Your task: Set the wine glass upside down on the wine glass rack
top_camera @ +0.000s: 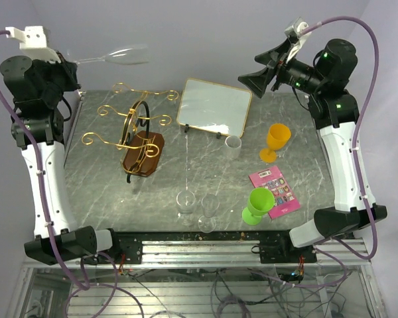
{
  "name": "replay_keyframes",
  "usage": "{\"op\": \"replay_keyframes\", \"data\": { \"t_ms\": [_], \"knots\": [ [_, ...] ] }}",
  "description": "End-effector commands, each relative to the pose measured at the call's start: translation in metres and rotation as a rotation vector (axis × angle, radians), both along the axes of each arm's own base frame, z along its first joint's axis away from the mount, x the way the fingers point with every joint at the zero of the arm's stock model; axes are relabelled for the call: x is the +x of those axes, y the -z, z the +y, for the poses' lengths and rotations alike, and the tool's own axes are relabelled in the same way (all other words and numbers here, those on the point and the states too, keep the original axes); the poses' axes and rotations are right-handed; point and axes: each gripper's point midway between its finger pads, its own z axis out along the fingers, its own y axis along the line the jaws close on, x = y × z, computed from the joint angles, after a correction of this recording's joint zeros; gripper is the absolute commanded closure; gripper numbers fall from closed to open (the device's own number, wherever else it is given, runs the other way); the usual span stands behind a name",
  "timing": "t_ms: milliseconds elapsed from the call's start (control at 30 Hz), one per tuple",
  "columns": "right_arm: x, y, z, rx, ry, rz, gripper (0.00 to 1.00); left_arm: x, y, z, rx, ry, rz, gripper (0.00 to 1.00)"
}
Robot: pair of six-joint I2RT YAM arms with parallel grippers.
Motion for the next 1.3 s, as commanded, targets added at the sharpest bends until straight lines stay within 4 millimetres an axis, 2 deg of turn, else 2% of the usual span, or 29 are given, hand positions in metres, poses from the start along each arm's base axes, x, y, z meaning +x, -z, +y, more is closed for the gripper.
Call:
{"op": "replay_keyframes", "data": {
  "t_ms": [0, 33, 133, 300, 567, 700, 900, 1100, 1267],
  "knots": [
    [0.015, 0.024, -0.014, -0.115, 0.077, -0.018, 0.11, -0.013, -0.024, 0.057, 0.285, -0.273, -0.015, 0.93],
    [0.018, 0.034, -0.016, -0.146, 0.087, -0.013, 0.11, -0.013, -0.025, 0.068, 0.328, -0.324, -0.003, 0.93],
    [0.021, 0.067, -0.022, -0.234, 0.092, 0.012, 0.11, -0.010, -0.028, 0.084, 0.452, -0.400, 0.048, 0.93],
    [0.011, 0.119, -0.022, -0.326, 0.028, 0.071, 0.10, 0.002, -0.019, 0.096, 0.677, -0.510, 0.185, 0.93],
    [-0.011, 0.181, -0.024, -0.406, -0.061, 0.110, 0.12, 0.024, 0.029, 0.098, 1.038, -0.589, 0.435, 0.93],
    [-0.018, 0.202, -0.024, -0.383, -0.094, 0.151, 0.12, 0.042, 0.057, 0.072, 1.155, -0.478, 0.491, 0.93],
    [-0.016, 0.212, -0.030, -0.367, -0.078, 0.161, 0.12, 0.063, 0.101, 0.023, 1.290, -0.229, 0.536, 0.93],
    [-0.015, 0.228, -0.031, -0.363, -0.078, 0.176, 0.12, 0.078, 0.120, -0.012, 1.322, -0.070, 0.516, 0.93],
    [-0.014, 0.234, -0.032, -0.365, -0.075, 0.178, 0.12, 0.087, 0.136, -0.033, 1.329, 0.043, 0.496, 0.93]
  ]
}}
